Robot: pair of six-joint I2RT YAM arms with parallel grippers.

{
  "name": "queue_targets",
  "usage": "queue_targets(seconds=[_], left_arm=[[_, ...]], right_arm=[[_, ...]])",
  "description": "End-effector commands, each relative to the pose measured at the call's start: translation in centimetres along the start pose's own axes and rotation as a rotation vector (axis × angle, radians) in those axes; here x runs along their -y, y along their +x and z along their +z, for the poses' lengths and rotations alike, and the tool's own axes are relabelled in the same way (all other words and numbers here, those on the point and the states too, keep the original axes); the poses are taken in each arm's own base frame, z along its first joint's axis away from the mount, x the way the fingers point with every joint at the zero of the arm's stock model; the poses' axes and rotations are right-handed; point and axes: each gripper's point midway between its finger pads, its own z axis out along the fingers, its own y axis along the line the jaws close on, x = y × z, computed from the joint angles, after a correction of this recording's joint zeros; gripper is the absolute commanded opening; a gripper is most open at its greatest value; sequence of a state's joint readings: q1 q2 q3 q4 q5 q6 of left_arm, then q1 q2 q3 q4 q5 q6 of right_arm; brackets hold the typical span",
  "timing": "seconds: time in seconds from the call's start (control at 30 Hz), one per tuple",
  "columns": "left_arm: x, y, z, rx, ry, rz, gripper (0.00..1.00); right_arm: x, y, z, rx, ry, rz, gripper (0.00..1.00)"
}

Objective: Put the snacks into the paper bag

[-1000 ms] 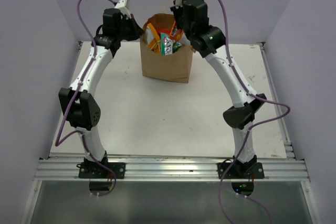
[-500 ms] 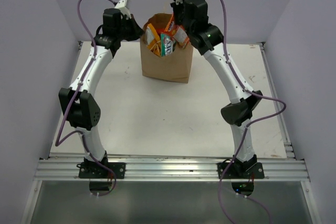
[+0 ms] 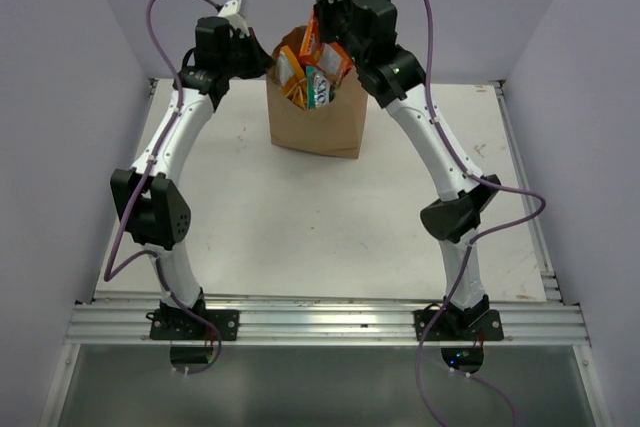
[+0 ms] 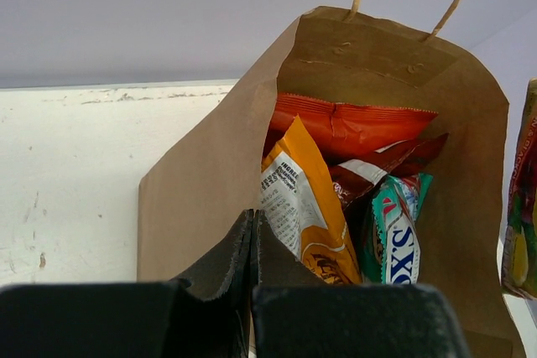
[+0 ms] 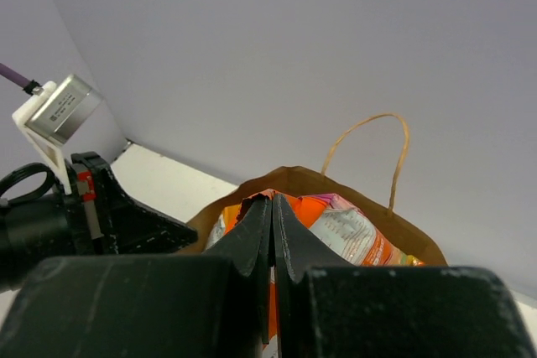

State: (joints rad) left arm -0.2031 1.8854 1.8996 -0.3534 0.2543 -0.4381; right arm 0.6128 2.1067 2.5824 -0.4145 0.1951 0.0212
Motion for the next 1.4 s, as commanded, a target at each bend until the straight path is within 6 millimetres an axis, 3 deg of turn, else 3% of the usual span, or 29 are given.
queue_targets(seconds=[0.0,0.23,0.47,0.63,0.67,0.7,0.73,0.77,0.8,0.87,0.9,0.93,0.97,1.17,1.37], left_arm=[[2.2,-3.9,-2.6,0.114,0.048,0.012,0.0],[2.3,-3.9,-2.7,0.118,0.047,0.007,0.0],[2.5,-3.5,-2.8,0.113,0.046,0.007,0.0],[2.6,-3.6,-3.0,0.117,0.047,0.009,0.0],[2.6,-3.6,-3.0,0.119,0.047,0.009,0.0],[2.7,-3.6,-3.1,0.118,0.048,0.009,0.0],[2.8,-3.6,-3.1,0.119,0.05,0.01,0.0],[2.7,-3.6,-3.1,0.119,0.047,0.009,0.0],[2.8,-3.6,-3.2,0.119,0.049,0.012,0.0],[2.8,-3.6,-3.1,0.12,0.047,0.012,0.0],[2.9,-3.6,-3.1,0.121,0.051,0.012,0.0],[2.9,-3.6,-3.1,0.121,0.051,0.012,0.0],[2.9,-3.5,-3.0,0.119,0.052,0.011,0.0],[3.3,-3.4,-2.9,0.117,0.061,0.015,0.0],[3.2,-3.3,-3.2,0.114,0.057,0.023,0.0]], right_arm=[[-0.7,-8.4,-3.2,0.207,-0.045,0.067,0.0],[-0.5,-8.6,-3.5,0.211,-0.041,0.073,0.0],[-0.6,-2.4,-2.6,0.046,-0.038,0.037,0.0],[-0.5,0.2,-2.4,-0.03,-0.026,0.04,0.0],[-0.4,0.2,-2.5,-0.034,-0.02,0.039,0.07],[-0.2,0.2,-2.6,-0.038,-0.013,0.033,0.38],[0.2,0.1,-2.8,-0.04,0.008,0.027,0.5],[0.5,-0.5,-3.3,-0.041,0.019,0.021,0.91],[0.9,-0.9,-3.8,-0.042,0.034,0.002,0.99],[2.4,-1.3,-5.0,-0.059,0.101,-0.017,0.99],[4.1,-0.5,-6.0,-0.094,0.186,-0.042,0.99],[4.2,-0.5,-6.0,-0.094,0.187,-0.043,0.99],[5.1,1.0,-6.1,-0.134,0.229,-0.057,0.99],[6.3,7.6,-5.8,-0.286,0.295,-0.052,0.99],[6.2,11.9,-4.1,-0.35,0.274,-0.026,0.92]])
